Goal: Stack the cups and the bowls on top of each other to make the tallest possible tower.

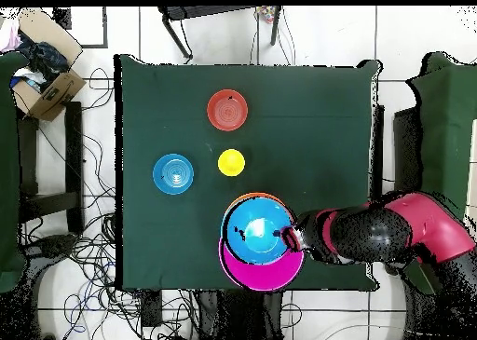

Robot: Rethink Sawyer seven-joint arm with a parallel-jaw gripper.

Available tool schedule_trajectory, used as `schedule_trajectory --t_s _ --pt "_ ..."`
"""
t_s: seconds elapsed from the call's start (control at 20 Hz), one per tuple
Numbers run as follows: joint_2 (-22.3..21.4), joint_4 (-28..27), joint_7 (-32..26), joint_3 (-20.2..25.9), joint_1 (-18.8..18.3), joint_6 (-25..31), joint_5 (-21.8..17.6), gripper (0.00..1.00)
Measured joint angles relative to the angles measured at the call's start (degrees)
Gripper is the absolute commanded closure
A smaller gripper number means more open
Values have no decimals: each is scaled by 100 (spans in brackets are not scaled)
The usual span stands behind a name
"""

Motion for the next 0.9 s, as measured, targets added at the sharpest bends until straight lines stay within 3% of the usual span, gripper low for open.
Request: schedule_trajectory --t_s 0.9 --pt "-5 11 0 8 -28 74 47 0"
